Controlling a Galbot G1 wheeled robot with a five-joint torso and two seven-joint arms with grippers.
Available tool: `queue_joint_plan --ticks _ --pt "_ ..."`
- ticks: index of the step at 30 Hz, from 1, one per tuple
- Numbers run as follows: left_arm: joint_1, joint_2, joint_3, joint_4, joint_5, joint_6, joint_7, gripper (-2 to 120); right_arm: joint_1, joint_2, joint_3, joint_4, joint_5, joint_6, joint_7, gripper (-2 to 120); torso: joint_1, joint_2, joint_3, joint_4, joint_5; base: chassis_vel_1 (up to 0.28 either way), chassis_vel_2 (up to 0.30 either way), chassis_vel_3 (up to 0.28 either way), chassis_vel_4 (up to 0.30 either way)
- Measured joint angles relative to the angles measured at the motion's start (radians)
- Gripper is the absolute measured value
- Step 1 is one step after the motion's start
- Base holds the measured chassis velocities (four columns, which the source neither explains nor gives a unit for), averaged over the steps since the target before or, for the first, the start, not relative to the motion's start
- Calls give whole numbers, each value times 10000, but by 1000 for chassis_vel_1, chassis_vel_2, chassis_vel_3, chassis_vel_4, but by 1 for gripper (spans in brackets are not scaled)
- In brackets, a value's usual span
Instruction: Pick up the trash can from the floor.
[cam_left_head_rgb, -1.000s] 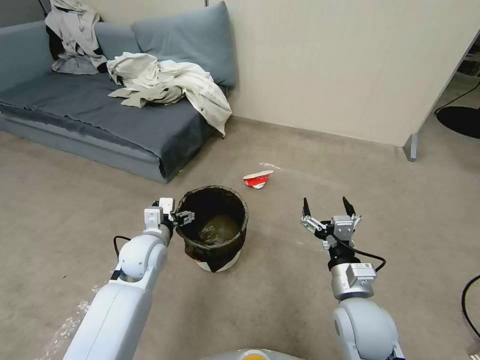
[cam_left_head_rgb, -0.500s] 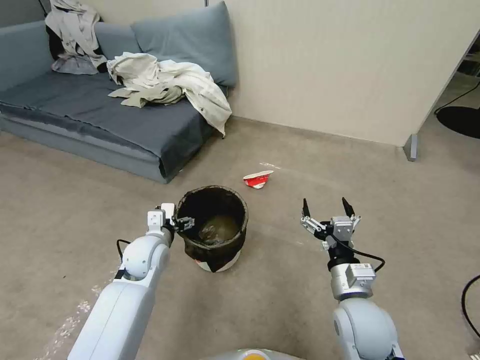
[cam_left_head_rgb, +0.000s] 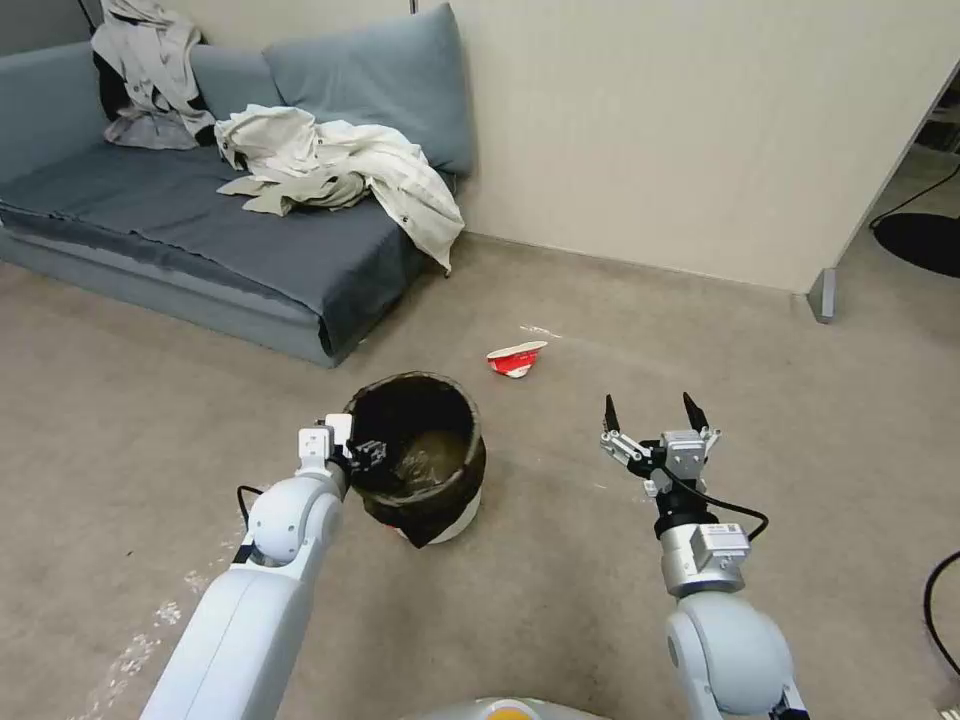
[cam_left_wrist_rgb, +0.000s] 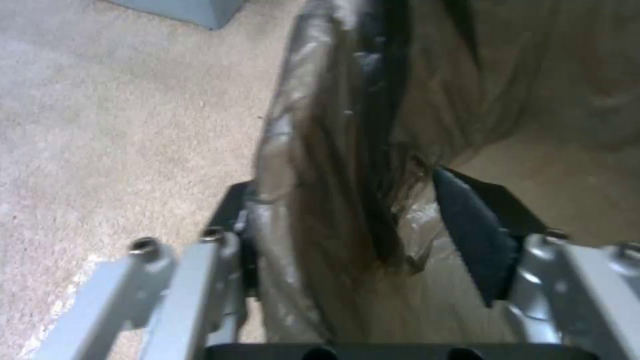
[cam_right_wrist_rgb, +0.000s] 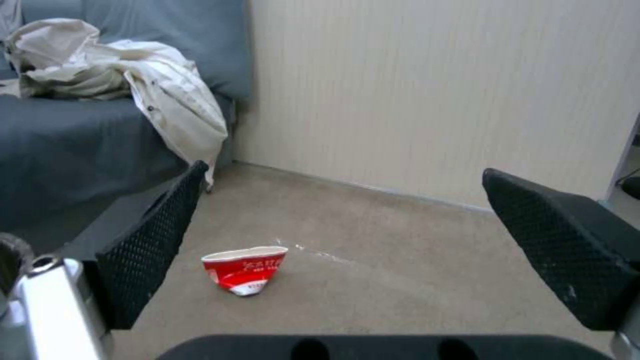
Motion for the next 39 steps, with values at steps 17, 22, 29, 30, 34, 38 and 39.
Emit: queue_joint_plan --ticks 17,22,29,30,34,38,39 --pt "327 -70 16 -651 -367 -340 -504 7 100 96 -86 -78 29 62 -5 100 0 -1 0 -1 -1 0 0 0 0" --pt "547 -20 -124 -1023 -498 -408 -596 5 99 116 -89 -87 17 102 -4 100 0 -1 0 0 0 0 0 0 0" --pt "1323 170 -473 -2075 -952 -1337 -430 4 77 124 -103 -55 7 114 -1 100 0 -1 0 3 2 0 0 0 0" --pt "1509 230 -570 -2345 -1074 -1596 -219 4 79 126 -107 -52 3 114 -1 100 0 0 0 3 3 0 0 0 0" --pt "1910 345 -787 -2988 -1368 -2067 171 4 85 149 -126 -43 -6 116 -1 100 0 0 0 -1 0 0 0 0 0" --pt "2173 402 -909 -3509 -1481 -2656 482 4 72 178 -128 -13 -19 129 3 100 -1 0 0 2 0 0 0 0 0" --pt "2241 442 -919 -3677 -1496 -2961 721 4 33 193 -116 29 -22 135 15 100 -1 0 0 2 3 0 0 0 0"
